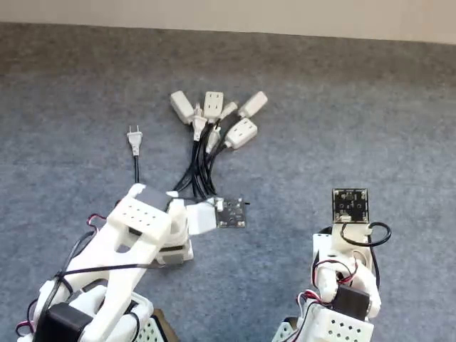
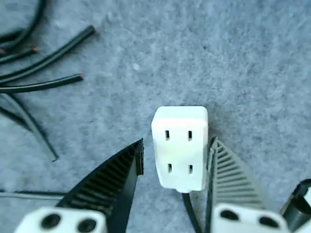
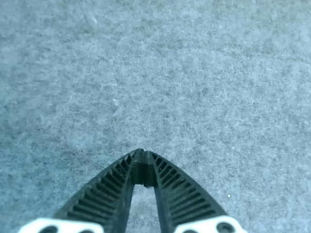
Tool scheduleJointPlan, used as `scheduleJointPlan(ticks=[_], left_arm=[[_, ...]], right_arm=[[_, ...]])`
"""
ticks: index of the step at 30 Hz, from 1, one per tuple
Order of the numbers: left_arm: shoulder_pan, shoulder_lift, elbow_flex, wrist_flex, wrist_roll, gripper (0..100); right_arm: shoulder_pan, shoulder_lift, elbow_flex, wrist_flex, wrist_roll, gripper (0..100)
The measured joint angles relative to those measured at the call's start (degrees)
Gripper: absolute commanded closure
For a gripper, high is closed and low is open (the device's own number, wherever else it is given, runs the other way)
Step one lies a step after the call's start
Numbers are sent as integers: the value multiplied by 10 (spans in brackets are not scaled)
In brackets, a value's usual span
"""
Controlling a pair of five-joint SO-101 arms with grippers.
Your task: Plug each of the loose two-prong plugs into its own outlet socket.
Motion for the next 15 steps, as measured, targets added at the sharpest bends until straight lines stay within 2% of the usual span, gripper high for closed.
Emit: scheduleJointPlan(ticks=[3,7,10,15], left_arm=[[-3,0,-71,40,17,793],[-68,1,-188,46,96,793],[-129,1,-246,8,176,796],[-229,51,-253,-112,268,796]], right_arm=[[0,0,0,0,0,990],[0,0,0,0,0,990],[0,0,0,0,0,990],[0,0,0,0,0,990]])
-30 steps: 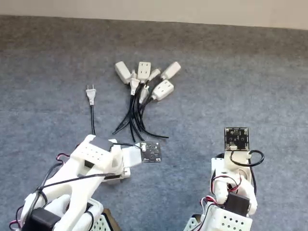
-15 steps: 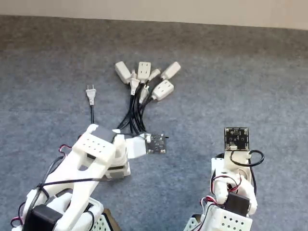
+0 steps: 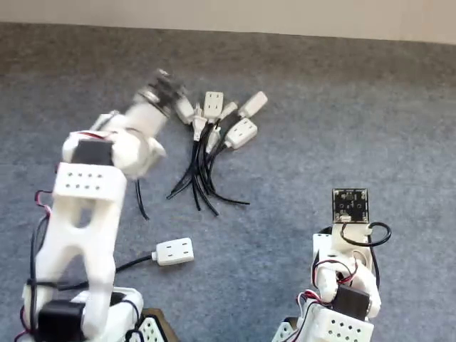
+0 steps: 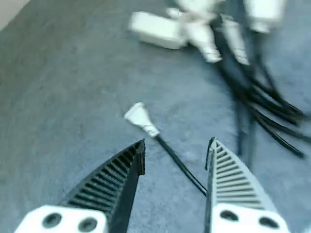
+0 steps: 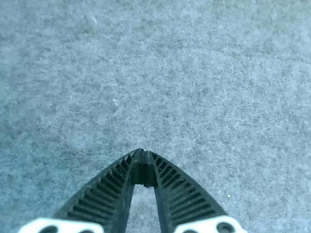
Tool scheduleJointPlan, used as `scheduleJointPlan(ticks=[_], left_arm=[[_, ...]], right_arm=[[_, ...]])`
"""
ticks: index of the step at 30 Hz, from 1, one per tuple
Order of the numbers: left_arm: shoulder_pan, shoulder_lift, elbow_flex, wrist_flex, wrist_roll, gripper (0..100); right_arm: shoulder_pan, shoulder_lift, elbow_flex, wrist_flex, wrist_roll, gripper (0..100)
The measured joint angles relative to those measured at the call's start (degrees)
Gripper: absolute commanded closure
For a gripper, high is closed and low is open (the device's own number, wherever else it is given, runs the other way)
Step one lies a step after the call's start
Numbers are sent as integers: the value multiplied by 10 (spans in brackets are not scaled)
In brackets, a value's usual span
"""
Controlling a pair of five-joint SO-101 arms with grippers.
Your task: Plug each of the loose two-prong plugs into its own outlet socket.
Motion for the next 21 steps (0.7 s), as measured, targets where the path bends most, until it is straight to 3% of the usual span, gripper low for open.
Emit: scheduleJointPlan(ticks=[4,8,11,16,18,21], left_arm=[[-57,128,-18,-77,25,796],[-85,295,-99,-94,33,796],[-87,404,-176,-87,69,796],[-87,520,-309,-7,87,798],[-86,554,-354,22,87,843],[-84,599,-415,62,88,1000]], right_arm=[[0,0,0,0,0,990],[0,0,0,0,0,990],[0,0,0,0,0,990],[0,0,0,0,0,990],[0,0,0,0,0,990],[0,0,0,0,0,990]])
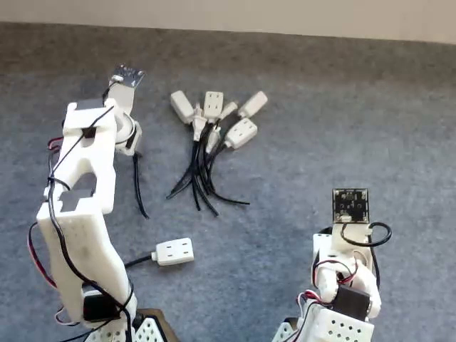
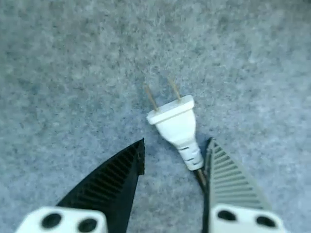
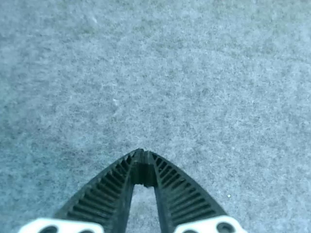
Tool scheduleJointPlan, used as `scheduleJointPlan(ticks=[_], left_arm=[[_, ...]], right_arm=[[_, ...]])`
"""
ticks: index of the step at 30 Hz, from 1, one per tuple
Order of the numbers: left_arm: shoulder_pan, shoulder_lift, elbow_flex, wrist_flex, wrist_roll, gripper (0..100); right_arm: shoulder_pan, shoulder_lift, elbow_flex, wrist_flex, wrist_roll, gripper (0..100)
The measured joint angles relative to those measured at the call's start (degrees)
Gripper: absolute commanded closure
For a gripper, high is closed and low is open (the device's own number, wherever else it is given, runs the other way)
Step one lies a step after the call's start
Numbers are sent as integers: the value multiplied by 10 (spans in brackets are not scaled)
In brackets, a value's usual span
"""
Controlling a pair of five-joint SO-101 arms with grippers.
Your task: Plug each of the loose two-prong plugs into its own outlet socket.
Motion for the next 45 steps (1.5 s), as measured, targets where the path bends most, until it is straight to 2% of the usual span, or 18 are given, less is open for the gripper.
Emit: scheduleJointPlan(ticks=[11,14,17,21,26,31,37,41,43,45], left_arm=[[40,86,-237,205,0,996],[55,85,-332,292,0,996],[100,69,-397,373,-15,996],[185,-3,-350,389,-34,996],[339,-103,-164,382,-80,996],[477,-199,2,296,-85,996],[556,-231,159,183,-85,996],[585,-231,229,111,-85,990],[598,-232,254,84,-82,950],[615,-232,273,67,-75,869]], right_arm=[[0,0,0,0,0,990],[0,0,0,0,0,990],[0,0,0,0,0,990],[0,0,0,0,0,990],[0,0,0,0,0,990],[35,0,0,0,0,990],[126,0,0,-21,-20,990],[159,0,0,-27,-34,990],[162,0,0,-27,-34,990],[162,0,0,-29,-34,990]])
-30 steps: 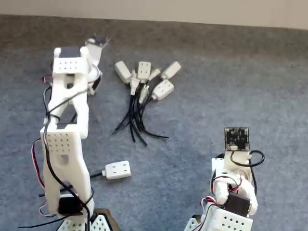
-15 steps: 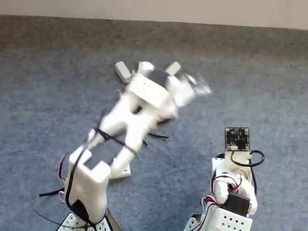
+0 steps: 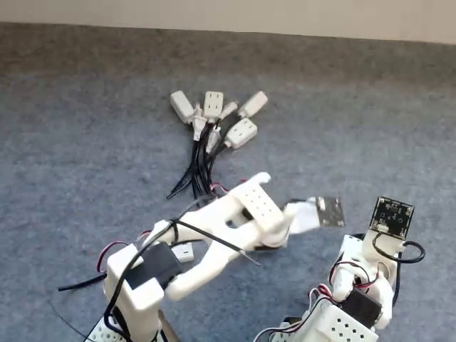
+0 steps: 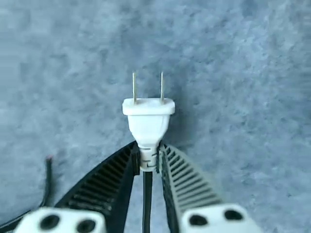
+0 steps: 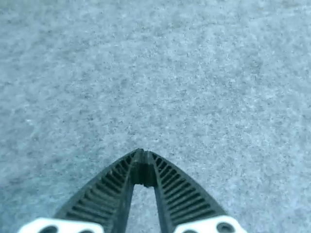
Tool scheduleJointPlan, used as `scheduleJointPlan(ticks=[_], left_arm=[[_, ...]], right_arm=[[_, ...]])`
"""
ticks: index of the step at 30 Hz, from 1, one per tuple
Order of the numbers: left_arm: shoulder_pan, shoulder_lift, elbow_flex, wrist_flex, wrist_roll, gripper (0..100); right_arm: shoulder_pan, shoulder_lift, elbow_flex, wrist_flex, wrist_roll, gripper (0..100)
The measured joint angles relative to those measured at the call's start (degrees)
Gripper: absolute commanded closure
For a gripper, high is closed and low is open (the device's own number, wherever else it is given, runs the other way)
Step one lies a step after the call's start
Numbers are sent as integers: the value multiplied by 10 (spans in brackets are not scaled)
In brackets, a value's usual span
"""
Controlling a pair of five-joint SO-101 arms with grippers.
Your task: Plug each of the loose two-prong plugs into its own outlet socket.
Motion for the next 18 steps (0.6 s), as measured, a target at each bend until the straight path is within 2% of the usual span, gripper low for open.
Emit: scheduleJointPlan(ticks=[4,9,18], left_arm=[[34,-3,5,-5,4,764],[30,-6,-17,36,5,793],[-83,-7,-176,180,4,796]], right_arm=[[0,0,0,0,0,990],[-13,0,0,0,0,990],[-24,0,0,0,4,990]])
